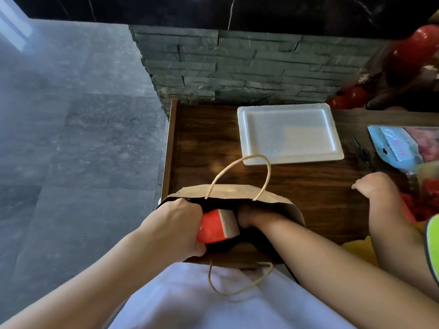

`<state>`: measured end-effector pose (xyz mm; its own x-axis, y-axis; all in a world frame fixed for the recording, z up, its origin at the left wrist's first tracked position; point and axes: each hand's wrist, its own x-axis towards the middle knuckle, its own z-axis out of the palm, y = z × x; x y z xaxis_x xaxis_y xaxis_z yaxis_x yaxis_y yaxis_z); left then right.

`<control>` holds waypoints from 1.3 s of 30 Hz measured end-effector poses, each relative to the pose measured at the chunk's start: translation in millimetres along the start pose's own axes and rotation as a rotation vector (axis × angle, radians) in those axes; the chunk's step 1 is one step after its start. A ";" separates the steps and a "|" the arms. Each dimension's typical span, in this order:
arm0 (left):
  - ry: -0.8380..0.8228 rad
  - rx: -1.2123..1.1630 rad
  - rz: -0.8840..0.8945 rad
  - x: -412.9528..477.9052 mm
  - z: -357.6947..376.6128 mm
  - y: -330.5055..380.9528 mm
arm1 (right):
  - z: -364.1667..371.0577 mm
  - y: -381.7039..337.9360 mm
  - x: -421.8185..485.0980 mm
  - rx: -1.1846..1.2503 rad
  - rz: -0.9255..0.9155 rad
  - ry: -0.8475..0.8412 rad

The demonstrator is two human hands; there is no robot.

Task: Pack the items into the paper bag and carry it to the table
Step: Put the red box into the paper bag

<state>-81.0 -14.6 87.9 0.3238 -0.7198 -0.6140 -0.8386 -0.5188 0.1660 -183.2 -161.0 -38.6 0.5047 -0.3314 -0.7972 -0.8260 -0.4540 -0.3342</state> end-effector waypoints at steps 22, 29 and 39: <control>-0.128 -1.255 -0.320 18.1 -6.6 -11.9 | -22.4 -24.2 -57.2 1.290 -0.221 -0.366; -0.007 -1.067 -0.300 18.3 1.9 -16.5 | -43.2 -20.6 -55.8 0.957 -0.244 -0.197; 0.012 -1.055 -0.091 22.6 -3.0 -23.6 | -24.8 -27.3 -55.9 1.397 -0.059 -0.394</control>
<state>-52.5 -19.9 72.4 0.3756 -0.6600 -0.6507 -0.0081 -0.7044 0.7098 -182.7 -150.6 27.6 0.6355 0.0074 -0.7720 -0.4890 0.7777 -0.3951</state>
